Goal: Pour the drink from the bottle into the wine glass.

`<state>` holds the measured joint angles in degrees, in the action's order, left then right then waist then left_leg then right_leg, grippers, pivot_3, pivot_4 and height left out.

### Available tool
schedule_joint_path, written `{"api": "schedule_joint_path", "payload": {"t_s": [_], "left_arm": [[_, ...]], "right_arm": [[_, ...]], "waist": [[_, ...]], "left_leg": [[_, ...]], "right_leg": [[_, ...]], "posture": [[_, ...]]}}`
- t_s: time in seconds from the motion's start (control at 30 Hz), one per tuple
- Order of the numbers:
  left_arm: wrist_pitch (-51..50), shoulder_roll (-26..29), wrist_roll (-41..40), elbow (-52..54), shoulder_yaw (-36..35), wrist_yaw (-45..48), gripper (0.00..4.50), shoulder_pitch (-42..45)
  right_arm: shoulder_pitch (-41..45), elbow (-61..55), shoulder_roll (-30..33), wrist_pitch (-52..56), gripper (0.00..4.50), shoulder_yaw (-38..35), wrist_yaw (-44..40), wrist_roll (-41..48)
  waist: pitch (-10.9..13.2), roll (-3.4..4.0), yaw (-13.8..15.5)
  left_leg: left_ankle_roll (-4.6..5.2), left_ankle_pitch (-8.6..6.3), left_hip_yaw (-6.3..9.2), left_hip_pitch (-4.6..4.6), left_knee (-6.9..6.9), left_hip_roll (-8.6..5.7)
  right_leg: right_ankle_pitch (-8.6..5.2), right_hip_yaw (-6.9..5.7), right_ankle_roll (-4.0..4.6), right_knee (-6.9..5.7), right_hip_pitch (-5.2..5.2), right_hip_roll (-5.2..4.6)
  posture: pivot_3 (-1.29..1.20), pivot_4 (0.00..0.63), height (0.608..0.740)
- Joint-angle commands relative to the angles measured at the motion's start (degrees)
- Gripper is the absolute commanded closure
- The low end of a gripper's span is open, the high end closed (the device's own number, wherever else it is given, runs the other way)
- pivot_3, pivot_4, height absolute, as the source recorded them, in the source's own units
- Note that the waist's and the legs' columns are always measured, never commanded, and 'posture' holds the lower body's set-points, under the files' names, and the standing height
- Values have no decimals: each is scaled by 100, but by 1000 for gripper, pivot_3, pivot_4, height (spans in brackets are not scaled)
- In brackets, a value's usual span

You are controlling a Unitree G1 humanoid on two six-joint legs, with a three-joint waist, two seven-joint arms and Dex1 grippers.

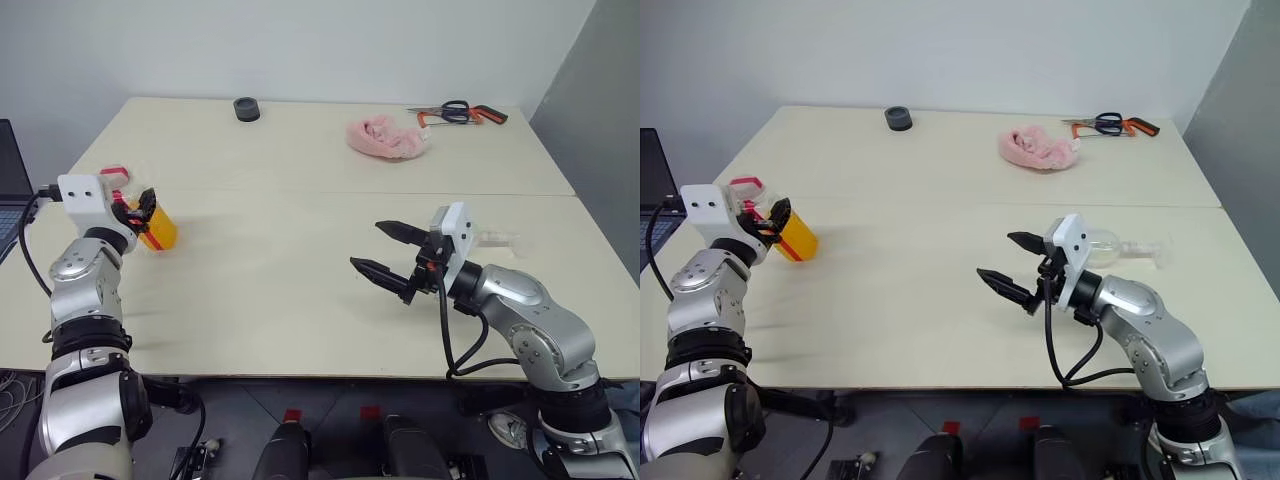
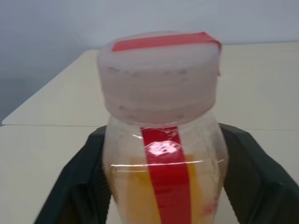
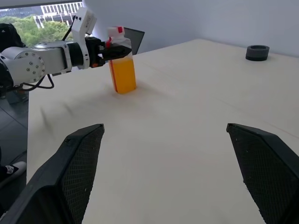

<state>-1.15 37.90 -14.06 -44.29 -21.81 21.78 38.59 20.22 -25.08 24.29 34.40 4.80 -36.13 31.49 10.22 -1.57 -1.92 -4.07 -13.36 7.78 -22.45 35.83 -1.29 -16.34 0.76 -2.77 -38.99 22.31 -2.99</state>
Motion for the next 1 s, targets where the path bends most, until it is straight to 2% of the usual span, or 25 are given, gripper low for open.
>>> {"api": "schedule_joint_path", "payload": {"t_s": [0.03, 0.67, 0.8, 1.0], "left_arm": [[6, 58, -46, 163, -85, -70, 2601, 14], [-440, -405, -308, 1632, 13, 13, 2648, -563], [-625, -531, -362, 2019, 227, 357, 2649, -600], [-984, -788, -535, 2771, 851, 1191, 2658, -575]], "right_arm": [[32, -173, -29, -65, 0, -71, 12, 47], [74, -121, -31, -471, 0, -71, -70, -206], [-105, -310, 93, -672, 0, -155, -109, -299], [-388, -807, 425, -393, 0, -475, -91, -39]], "waist": [[0, 0, -4], [0, 0, 7], [0, 0, 16], [1, -1, 18]], "left_leg": [[0, 0, 0, 0, 0, 0], [0, 0, 0, -1, 1, -3], [0, 0, 0, -2, 2, -3], [0, 0, 2, -10, 6, -5]], "right_leg": [[0, 1, 0, 0, 0, 0], [0, 1, 0, 1, 0, -3], [0, 0, 0, 1, -1, -3], [1, -1, -1, 3, 0, -5]], "posture": [[0, 150, 740], [0, 150, 740], [0, 150, 740], [0, 150, 740]]}}
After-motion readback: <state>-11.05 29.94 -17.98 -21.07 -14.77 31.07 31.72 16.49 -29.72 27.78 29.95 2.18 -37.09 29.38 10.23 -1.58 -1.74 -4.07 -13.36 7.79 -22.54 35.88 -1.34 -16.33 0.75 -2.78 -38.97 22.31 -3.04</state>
